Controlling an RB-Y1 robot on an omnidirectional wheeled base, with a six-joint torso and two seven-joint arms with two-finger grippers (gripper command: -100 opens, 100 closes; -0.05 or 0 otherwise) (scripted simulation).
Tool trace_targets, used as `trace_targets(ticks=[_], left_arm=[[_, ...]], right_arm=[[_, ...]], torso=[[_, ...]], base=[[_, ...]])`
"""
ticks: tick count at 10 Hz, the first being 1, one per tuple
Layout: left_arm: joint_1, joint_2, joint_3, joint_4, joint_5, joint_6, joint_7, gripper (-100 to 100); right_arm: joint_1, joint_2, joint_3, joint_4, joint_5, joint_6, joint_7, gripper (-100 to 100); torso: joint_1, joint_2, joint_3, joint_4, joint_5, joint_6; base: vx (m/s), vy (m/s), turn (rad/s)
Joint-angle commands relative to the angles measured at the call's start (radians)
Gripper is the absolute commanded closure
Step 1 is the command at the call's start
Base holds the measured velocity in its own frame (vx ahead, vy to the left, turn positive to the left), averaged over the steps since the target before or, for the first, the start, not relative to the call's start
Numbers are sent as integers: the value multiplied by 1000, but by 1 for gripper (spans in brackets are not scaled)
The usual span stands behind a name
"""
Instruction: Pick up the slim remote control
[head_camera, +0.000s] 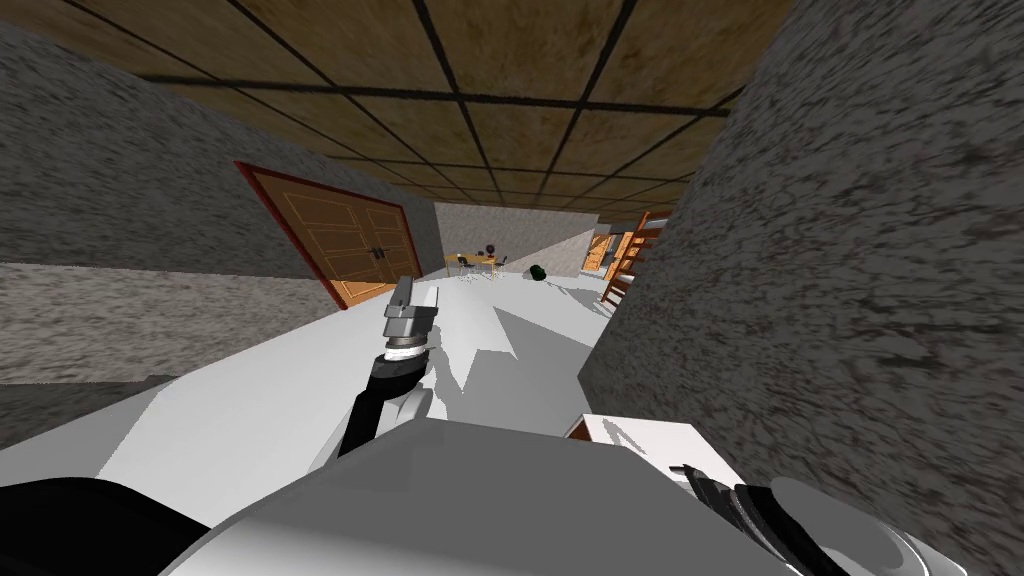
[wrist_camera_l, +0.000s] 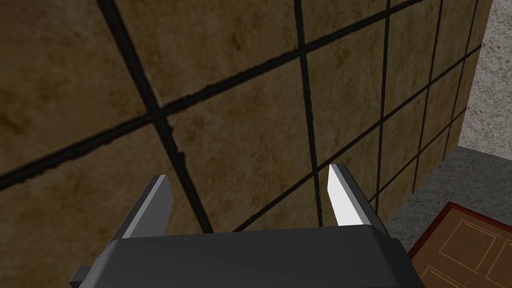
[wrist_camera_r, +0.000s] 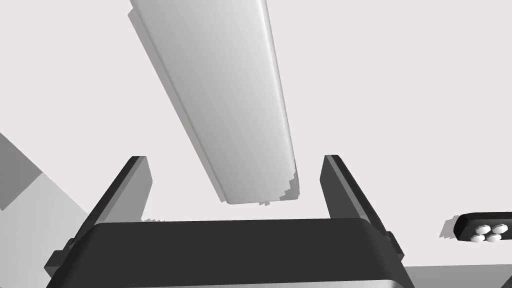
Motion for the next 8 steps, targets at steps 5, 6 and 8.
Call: trace_targets(ticks=[5,6,8], left_arm=[[0,0,0,0,0,0,0,0],[0,0,0,0,0,0,0,0],[0,0,0,0,0,0,0,0]], right_arm=[[36,-40,68,7,35,26,2,-100],[35,-39,68,9,35,25,4,0],[40,17,78,44,44,55,15,-100]], torso=[[1,1,1,0,0,0],[2,3,2,1,0,0],[2,4,3,1,0,0]], base=[[45,-22,95],[0,0,0],[-1,-26,89]])
